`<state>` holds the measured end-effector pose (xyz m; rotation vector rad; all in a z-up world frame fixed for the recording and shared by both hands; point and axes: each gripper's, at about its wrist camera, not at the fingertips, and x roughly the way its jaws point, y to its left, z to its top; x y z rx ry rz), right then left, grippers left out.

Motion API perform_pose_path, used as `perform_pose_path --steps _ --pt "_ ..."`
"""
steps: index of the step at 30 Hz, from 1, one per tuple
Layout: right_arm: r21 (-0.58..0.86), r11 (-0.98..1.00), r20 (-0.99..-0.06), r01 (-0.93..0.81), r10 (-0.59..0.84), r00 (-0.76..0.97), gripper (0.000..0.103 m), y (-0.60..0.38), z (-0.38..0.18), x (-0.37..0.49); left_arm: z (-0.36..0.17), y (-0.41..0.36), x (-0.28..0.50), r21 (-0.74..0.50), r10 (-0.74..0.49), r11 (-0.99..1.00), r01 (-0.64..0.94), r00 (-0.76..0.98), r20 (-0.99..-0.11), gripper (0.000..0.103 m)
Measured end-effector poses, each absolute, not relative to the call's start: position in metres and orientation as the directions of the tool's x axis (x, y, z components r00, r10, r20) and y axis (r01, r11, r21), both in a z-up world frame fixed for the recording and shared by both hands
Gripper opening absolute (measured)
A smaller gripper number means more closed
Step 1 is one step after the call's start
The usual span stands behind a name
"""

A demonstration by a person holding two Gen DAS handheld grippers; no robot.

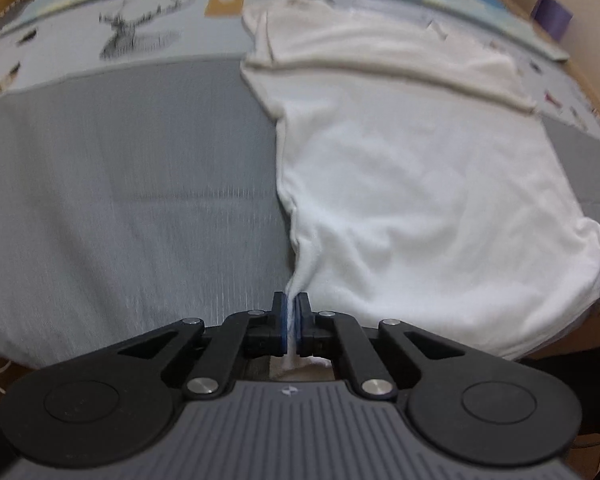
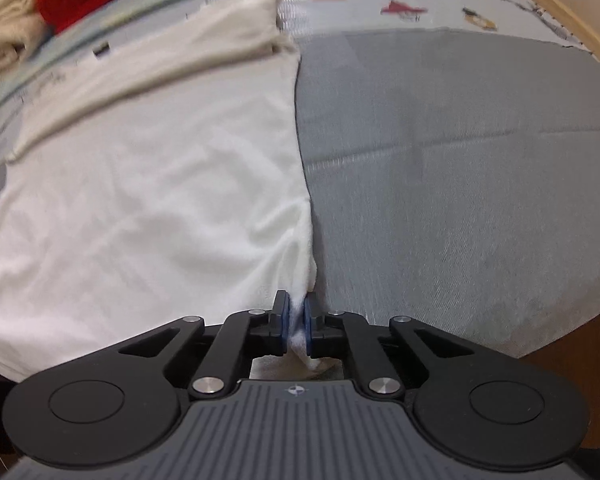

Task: Fold small clothes
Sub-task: 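Lift the side edge with both grippers and fold it over the shirt body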

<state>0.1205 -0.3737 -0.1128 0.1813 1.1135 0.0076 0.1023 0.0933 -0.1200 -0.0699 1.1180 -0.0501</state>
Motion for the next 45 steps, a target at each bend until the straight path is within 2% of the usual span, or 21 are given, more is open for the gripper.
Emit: perform_pose_path --steps 3,8,12,17,19,20,22,27,32,34,37,40,45 --pt "0.186 0.981 -0.848 0.054 0.132 0.513 0.007 -0.375 -0.090 0.114 -0.104 0.098 0.099 -0.128 -0.112 0.992 -0.003 0.474 -0.873 0.003" --pt "0.277 0.960 -0.762 0.037 0.197 0.617 0.005 -0.393 -0.048 0.093 -0.057 0.108 0.076 -0.290 -0.228 0.957 -0.023 0.558 -0.798 0.003" --pt "0.405 0.914 -0.663 -0.001 0.295 0.688 0.004 -0.413 -0.011 0.063 -0.008 0.111 0.049 -0.314 -0.257 0.949 0.021 0.627 -0.736 0.003" --pt "0.506 0.860 -0.520 -0.072 0.370 0.770 0.004 -0.437 0.042 0.018 0.038 0.131 0.024 -0.373 -0.301 0.927 0.036 0.665 -0.684 0.002" --pt "0.522 0.849 -0.494 -0.080 0.377 0.784 0.004 -0.447 0.055 0.014 0.046 0.140 0.025 -0.413 -0.318 0.911 0.021 0.674 -0.667 0.002" --pt "0.512 0.856 -0.496 -0.078 0.369 0.786 0.004 -0.451 0.059 0.016 0.047 0.143 0.030 -0.429 -0.329 0.903 0.016 0.668 -0.668 0.002" --pt "0.451 0.889 -0.524 -0.072 0.330 0.785 0.004 -0.451 0.061 0.029 0.046 0.143 0.051 -0.387 -0.300 0.922 0.011 0.653 -0.696 0.003" --pt "0.348 0.937 -0.636 -0.037 0.265 0.725 0.004 -0.435 0.044 0.092 0.024 0.142 0.139 -0.333 -0.267 0.943 -0.002 0.595 -0.758 0.003" --pt "0.255 0.967 -0.728 -0.029 0.211 0.652 0.004 -0.416 0.016 0.180 -0.031 0.146 0.238 -0.248 -0.204 0.968 -0.029 0.476 -0.855 0.003" --pt "0.237 0.971 -0.755 -0.038 0.209 0.622 0.004 -0.410 -0.001 0.210 -0.053 0.151 0.262 -0.248 -0.201 0.967 -0.050 0.441 -0.875 0.003" --pt "0.208 0.978 -0.811 -0.014 0.180 0.556 0.004 -0.402 -0.035 0.245 -0.080 0.155 0.281 -0.245 -0.192 0.965 -0.096 0.379 -0.905 0.003" --pt "0.192 0.981 -0.865 0.018 0.161 0.476 0.004 -0.395 -0.066 0.267 -0.078 0.149 0.297 -0.260 -0.197 0.960 -0.108 0.400 -0.895 0.003" --pt "0.181 0.983 -0.870 0.035 0.144 0.471 0.004 -0.388 -0.078 0.296 -0.087 0.145 0.317 -0.215 -0.156 0.967 -0.135 0.353 -0.923 0.003"
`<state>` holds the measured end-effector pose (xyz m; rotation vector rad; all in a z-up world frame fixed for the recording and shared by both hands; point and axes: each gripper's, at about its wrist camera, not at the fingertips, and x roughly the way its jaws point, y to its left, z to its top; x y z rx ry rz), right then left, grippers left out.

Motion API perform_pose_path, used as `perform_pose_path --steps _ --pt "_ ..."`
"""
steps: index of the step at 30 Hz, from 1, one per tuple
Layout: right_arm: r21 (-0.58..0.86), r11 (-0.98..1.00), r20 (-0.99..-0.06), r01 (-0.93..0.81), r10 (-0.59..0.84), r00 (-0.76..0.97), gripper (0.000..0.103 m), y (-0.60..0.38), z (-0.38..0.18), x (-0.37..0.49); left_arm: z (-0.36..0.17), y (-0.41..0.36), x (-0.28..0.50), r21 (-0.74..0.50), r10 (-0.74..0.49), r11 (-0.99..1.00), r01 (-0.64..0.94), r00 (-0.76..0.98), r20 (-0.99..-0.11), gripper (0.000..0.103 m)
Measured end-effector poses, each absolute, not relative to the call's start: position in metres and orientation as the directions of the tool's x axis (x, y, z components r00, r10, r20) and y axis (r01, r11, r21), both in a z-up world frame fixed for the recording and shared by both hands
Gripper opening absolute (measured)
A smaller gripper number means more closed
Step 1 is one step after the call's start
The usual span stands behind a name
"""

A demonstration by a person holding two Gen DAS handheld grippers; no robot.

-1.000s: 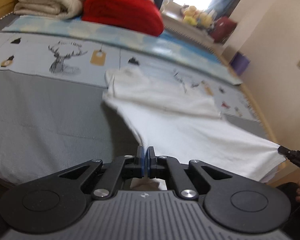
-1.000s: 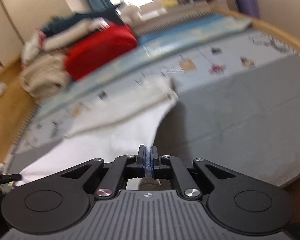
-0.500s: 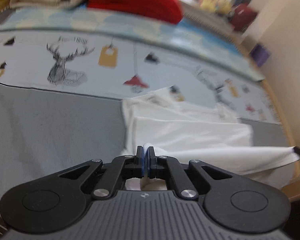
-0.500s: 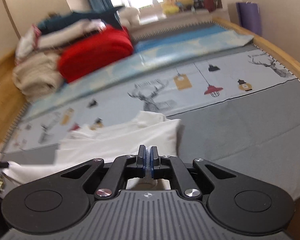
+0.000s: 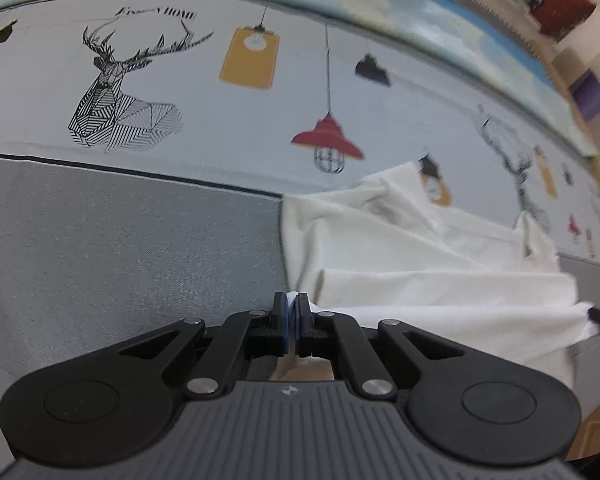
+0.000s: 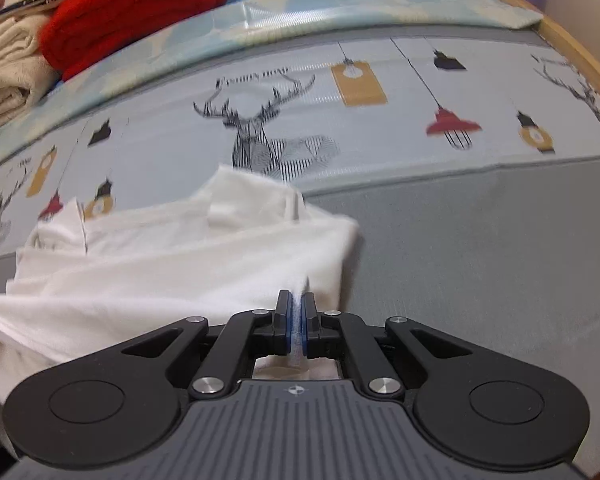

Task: Fold small clothes
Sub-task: 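Lift the side edge with both grippers and fold it over the shirt body, then open both grippers and raise them above the folded shirt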

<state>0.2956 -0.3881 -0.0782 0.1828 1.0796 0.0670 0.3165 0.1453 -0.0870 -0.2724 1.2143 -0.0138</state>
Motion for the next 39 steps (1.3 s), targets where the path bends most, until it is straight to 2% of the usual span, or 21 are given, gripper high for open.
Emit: perform_pose_path --steps 6,9,13,16,17,18,25,29,33,36,39 --pt "0.203 0.975 -0.876 0.088 0.141 0.462 0.006 -0.393 -0.092 0.316 -0.084 0.151 0.320 -0.173 -0.104 0.972 -0.157 0.370 -0.923 0.010" --pt "0.203 0.968 -0.844 0.147 0.097 0.528 0.014 -0.406 -0.084 0.316 -0.078 0.166 0.318 -0.193 -0.108 0.963 -0.187 0.391 -0.914 0.010" --pt "0.221 0.960 -0.793 0.174 0.073 0.605 0.014 -0.426 -0.074 0.301 -0.080 0.178 0.311 -0.179 -0.102 0.968 -0.174 0.376 -0.921 0.010" --pt "0.237 0.962 -0.805 0.138 0.115 0.582 0.014 -0.431 -0.080 0.293 -0.084 0.180 0.305 -0.189 -0.137 0.974 -0.122 0.346 -0.928 0.022" --pt "0.224 0.968 -0.815 0.113 0.122 0.567 0.014 -0.430 -0.083 0.291 -0.087 0.177 0.303 -0.178 -0.138 0.980 -0.092 0.337 -0.931 0.029" --pt "0.212 0.973 -0.826 0.090 0.129 0.549 0.015 -0.429 -0.085 0.290 -0.088 0.173 0.301 -0.165 -0.134 0.984 -0.067 0.330 -0.934 0.031" --pt "0.115 0.988 -0.889 -0.100 0.147 0.434 0.021 -0.395 -0.107 0.288 -0.101 0.133 0.301 -0.128 -0.155 0.985 0.114 0.273 -0.949 0.031" --pt "0.098 0.984 -0.895 -0.146 0.151 0.420 0.024 -0.379 -0.112 0.295 -0.108 0.115 0.313 -0.049 -0.094 0.988 0.145 0.320 -0.943 0.031" --pt "0.112 0.989 -0.855 -0.099 0.146 0.498 0.024 -0.372 -0.105 0.310 -0.094 0.119 0.334 -0.080 -0.094 0.996 0.050 0.452 -0.887 0.031" --pt "0.175 0.985 -0.811 0.001 0.144 0.566 0.024 -0.384 -0.099 0.320 -0.094 0.133 0.342 -0.155 -0.122 0.987 -0.036 0.455 -0.882 0.031" --pt "0.196 0.980 -0.804 0.031 0.142 0.578 0.025 -0.394 -0.099 0.325 -0.097 0.135 0.345 -0.172 -0.141 0.985 -0.032 0.435 -0.889 0.031"
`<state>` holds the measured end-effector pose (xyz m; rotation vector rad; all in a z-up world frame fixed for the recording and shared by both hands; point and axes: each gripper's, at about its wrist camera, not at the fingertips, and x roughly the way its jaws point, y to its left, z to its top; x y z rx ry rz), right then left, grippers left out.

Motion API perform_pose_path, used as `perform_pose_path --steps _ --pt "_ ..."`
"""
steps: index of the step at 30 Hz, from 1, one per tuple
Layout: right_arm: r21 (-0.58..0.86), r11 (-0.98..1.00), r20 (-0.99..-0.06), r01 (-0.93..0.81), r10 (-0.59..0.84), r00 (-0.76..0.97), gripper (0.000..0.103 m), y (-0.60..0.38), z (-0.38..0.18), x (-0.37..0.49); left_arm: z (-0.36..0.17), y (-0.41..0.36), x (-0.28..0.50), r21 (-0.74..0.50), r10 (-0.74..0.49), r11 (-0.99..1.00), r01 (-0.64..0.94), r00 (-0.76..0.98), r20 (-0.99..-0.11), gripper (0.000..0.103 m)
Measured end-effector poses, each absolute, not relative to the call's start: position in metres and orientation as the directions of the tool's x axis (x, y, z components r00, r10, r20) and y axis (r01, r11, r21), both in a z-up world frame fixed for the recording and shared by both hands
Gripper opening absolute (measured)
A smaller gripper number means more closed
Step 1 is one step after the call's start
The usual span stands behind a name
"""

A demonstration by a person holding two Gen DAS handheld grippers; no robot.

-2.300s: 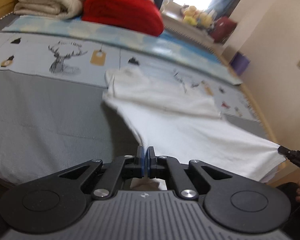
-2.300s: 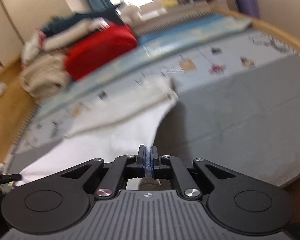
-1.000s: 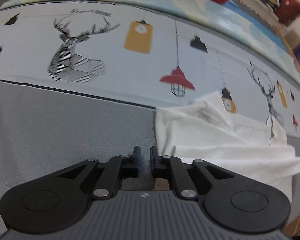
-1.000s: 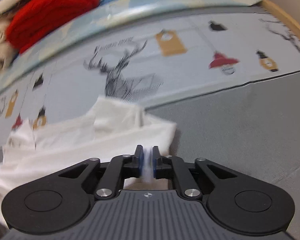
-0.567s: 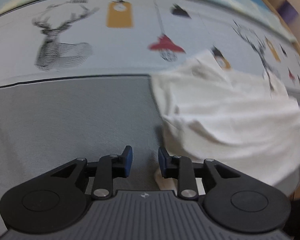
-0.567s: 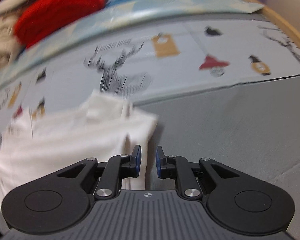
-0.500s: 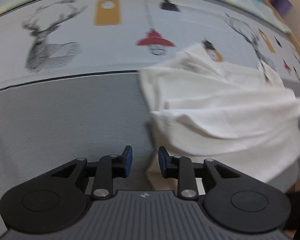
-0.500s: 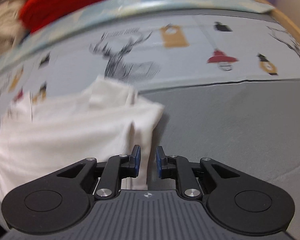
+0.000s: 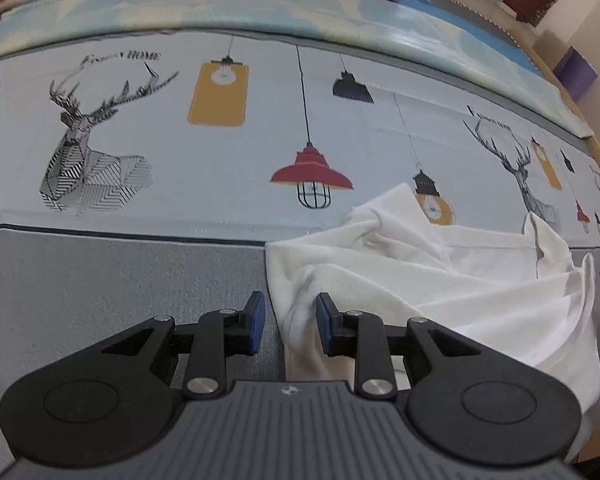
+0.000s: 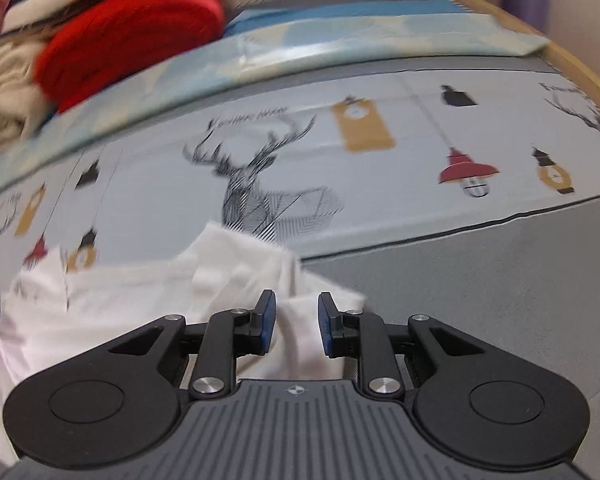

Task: Fold small clothes

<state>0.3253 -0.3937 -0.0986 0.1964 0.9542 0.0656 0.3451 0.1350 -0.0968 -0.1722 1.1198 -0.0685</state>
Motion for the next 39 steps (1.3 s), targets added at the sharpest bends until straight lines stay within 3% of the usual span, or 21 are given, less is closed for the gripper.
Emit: perform_pose_path --steps 12,18,19,21,23,25,29,39 --pt "0.236 0.966 -0.809 -0.103 0.254 0.531 0.036 -0.372 -0.112 0.337 -0.112 0.127 0.351 -0.197 -0.181 0.980 -0.002 0.393 -0.902 0.031" --pt "0.175 0.970 -0.842 -0.168 0.236 0.486 0.043 -0.351 -0.123 0.341 -0.117 0.125 0.355 -0.195 -0.181 0.981 0.000 0.382 -0.906 0.031" --pt "0.170 0.971 -0.843 -0.169 0.233 0.485 0.043 -0.350 -0.124 0.342 -0.116 0.125 0.355 -0.195 -0.182 0.981 0.004 0.383 -0.906 0.029" --pt "0.174 0.971 -0.843 -0.164 0.233 0.485 0.043 -0.349 -0.125 0.343 -0.115 0.125 0.356 -0.188 -0.176 0.982 0.008 0.387 -0.905 0.009" --pt "0.167 0.972 -0.839 -0.167 0.229 0.493 0.040 -0.348 -0.124 0.345 -0.113 0.125 0.357 -0.183 -0.170 0.983 0.005 0.387 -0.906 0.007" --pt "0.147 0.975 -0.836 -0.166 0.212 0.506 0.010 -0.347 -0.122 0.346 -0.110 0.123 0.358 -0.172 -0.165 0.985 0.018 0.398 -0.903 0.007" --pt "0.175 0.979 -0.801 -0.103 0.202 0.563 0.005 -0.357 -0.112 0.351 -0.109 0.125 0.363 -0.163 -0.155 0.986 0.016 0.410 -0.899 0.007" --pt "0.242 0.970 -0.806 -0.037 0.222 0.548 0.006 -0.379 -0.118 0.359 -0.113 0.135 0.373 -0.171 -0.141 0.984 -0.041 0.394 -0.908 0.006"
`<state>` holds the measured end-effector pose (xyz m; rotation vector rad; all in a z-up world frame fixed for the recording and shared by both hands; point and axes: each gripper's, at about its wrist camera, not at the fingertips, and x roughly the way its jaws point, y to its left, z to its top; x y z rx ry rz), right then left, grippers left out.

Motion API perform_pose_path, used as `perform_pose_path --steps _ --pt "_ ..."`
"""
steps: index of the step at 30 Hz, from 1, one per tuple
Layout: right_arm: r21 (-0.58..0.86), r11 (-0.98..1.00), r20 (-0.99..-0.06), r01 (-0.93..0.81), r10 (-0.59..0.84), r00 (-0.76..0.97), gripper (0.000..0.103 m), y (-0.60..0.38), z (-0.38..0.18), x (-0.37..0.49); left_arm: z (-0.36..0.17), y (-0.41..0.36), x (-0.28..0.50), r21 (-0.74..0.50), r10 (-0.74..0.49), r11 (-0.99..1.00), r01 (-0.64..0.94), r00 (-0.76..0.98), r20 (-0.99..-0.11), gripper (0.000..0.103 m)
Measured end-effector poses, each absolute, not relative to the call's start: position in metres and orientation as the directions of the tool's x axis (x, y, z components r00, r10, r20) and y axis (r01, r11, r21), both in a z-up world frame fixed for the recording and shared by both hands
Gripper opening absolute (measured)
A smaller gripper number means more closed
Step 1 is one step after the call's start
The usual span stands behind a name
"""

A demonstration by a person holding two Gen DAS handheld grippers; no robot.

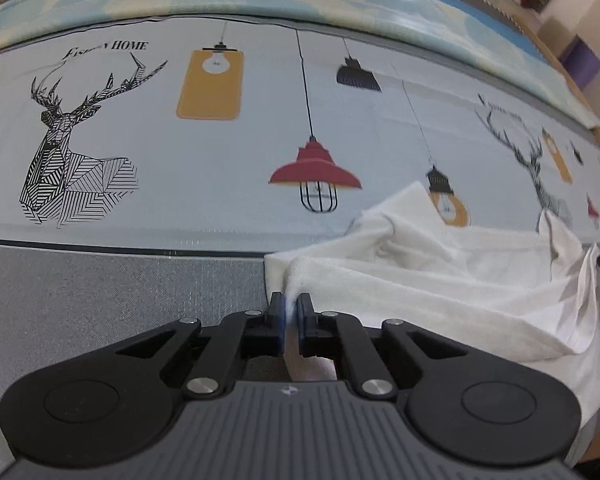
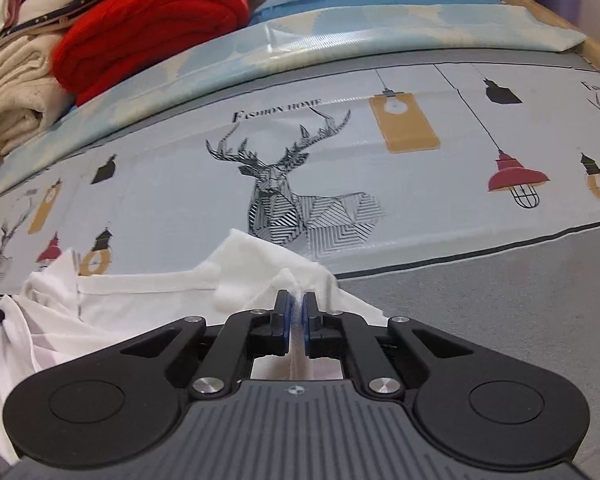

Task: Fold small clothes

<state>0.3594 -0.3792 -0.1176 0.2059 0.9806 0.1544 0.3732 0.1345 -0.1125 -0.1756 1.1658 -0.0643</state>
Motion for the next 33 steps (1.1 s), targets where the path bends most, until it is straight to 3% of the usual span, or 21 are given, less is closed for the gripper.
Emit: perform_pose_path --steps 2,7,16,20,22,23,24,26,28,29,33 --pt "0.248 0.968 -0.790 -0.032 0.221 0.572 0.000 -0.381 -0.116 0.359 -0.105 0.138 0.374 -0.193 -0.152 0.980 -0.051 0.433 -0.889 0.006" --pt "0.349 0.928 -0.671 0.134 0.148 0.726 0.000 -0.409 -0.095 0.357 -0.094 0.149 0.378 -0.195 -0.093 0.971 -0.138 0.533 -0.841 0.005" --pt "0.263 0.946 -0.679 0.189 0.042 0.733 0.000 -0.392 -0.103 0.373 -0.100 0.147 0.387 -0.167 -0.035 0.968 -0.189 0.554 -0.831 0.005" --pt "0.209 0.933 -0.657 0.293 -0.087 0.749 0.000 -0.398 -0.100 0.377 -0.094 0.146 0.388 -0.161 -0.045 0.976 -0.149 0.582 -0.812 0.007" --pt "0.225 0.923 -0.687 0.312 -0.077 0.723 0.004 -0.404 -0.104 0.380 -0.089 0.143 0.387 -0.152 -0.062 0.983 -0.104 0.589 -0.806 0.020" --pt "0.254 0.919 -0.702 0.300 -0.038 0.711 0.004 -0.406 -0.106 0.381 -0.086 0.143 0.385 -0.139 -0.059 0.986 -0.089 0.594 -0.802 0.033" --pt "0.273 0.921 -0.715 0.276 0.002 0.700 0.004 -0.405 -0.107 0.382 -0.083 0.143 0.382 -0.120 -0.050 0.990 -0.078 0.598 -0.800 0.036" --pt "0.280 0.939 -0.741 0.201 0.079 0.667 0.010 -0.400 -0.109 0.381 -0.079 0.148 0.377 -0.121 -0.059 0.990 -0.066 0.586 -0.808 0.036" --pt "0.282 0.952 -0.776 0.121 0.152 0.612 0.034 -0.393 -0.115 0.379 -0.081 0.154 0.372 -0.185 -0.131 0.982 -0.044 0.545 -0.828 0.036" --pt "0.274 0.958 -0.800 0.088 0.176 0.574 0.039 -0.388 -0.120 0.376 -0.084 0.155 0.368 -0.221 -0.179 0.975 -0.023 0.506 -0.844 0.036" --pt "0.200 0.980 -0.859 -0.007 0.179 0.481 0.043 -0.372 -0.139 0.365 -0.098 0.138 0.349 -0.241 -0.274 0.961 0.136 0.351 -0.895 0.037"
